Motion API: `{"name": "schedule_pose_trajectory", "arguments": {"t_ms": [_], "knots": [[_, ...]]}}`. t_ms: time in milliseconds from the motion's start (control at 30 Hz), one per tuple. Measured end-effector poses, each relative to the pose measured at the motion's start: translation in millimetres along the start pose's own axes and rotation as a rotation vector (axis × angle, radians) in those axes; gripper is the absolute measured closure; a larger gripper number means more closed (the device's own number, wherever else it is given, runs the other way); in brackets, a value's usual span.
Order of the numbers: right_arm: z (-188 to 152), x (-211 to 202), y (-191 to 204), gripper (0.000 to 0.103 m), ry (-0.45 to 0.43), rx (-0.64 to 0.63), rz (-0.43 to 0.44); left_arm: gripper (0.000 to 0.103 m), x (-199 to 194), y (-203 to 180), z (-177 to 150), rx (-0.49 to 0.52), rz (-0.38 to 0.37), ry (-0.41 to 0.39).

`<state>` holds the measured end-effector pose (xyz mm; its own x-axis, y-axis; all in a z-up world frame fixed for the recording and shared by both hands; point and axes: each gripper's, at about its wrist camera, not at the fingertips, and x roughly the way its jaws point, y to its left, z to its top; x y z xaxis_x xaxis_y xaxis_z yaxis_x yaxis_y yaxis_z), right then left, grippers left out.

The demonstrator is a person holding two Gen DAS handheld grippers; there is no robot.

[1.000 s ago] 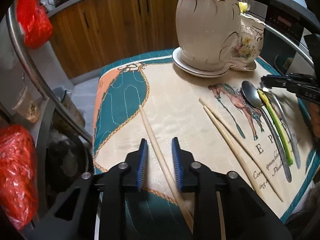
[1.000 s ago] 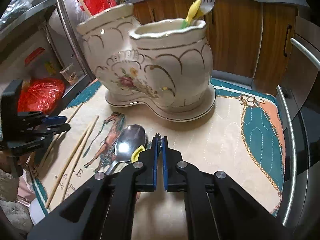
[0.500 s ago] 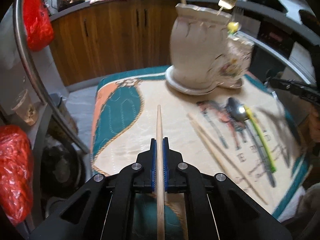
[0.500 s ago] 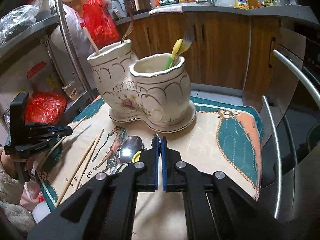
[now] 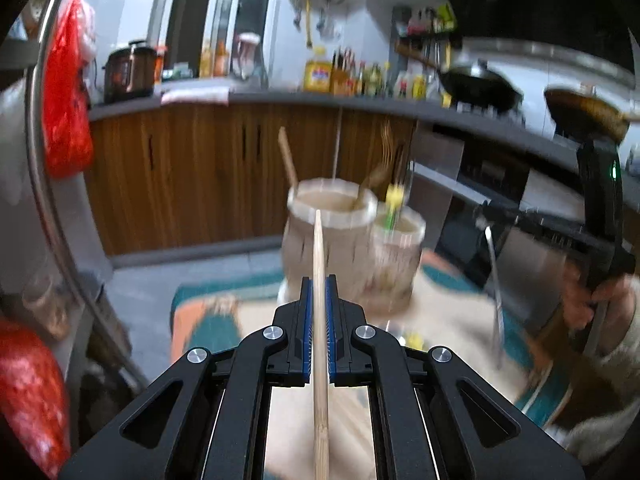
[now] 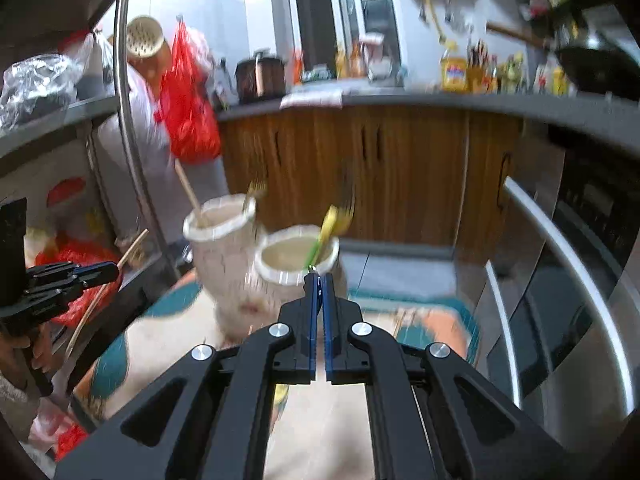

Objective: Organize utensils
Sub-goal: 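Drop the chopstick in the tall cup with left tool while right drops yellow utensil in short cup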

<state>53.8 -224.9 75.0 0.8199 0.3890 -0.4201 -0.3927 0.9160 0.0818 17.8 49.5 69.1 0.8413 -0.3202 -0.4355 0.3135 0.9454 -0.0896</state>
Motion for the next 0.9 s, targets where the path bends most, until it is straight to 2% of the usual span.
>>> {"name": "schedule_pose_trajectory", "arguments": {"t_ms": [267, 433, 600, 700, 900], "knots": [[59, 13, 4, 0.101, -0.137, -0.064, -0.1, 0.096, 21, -13, 79, -0.003, 0.002, -0.162], [81, 31, -6, 0.101, -0.184, -0.047, -0.155, 0.096, 50, -24, 113, 0.014, 0.004, -0.213], [89, 47, -16, 0.101, -0.222, -0.015, -0.199, 0.096, 76, -25, 127, 0.016, 0.034, -0.251], [90, 52, -19, 0.101, -0.248, -0.011, -0.222, 0.096, 88, -27, 128, 0.028, 0.065, -0.265], [91, 67, -27, 0.101, -0.257, 0.011, -0.255, 0.096, 103, -26, 126, 0.028, 0.078, -0.308]]}}
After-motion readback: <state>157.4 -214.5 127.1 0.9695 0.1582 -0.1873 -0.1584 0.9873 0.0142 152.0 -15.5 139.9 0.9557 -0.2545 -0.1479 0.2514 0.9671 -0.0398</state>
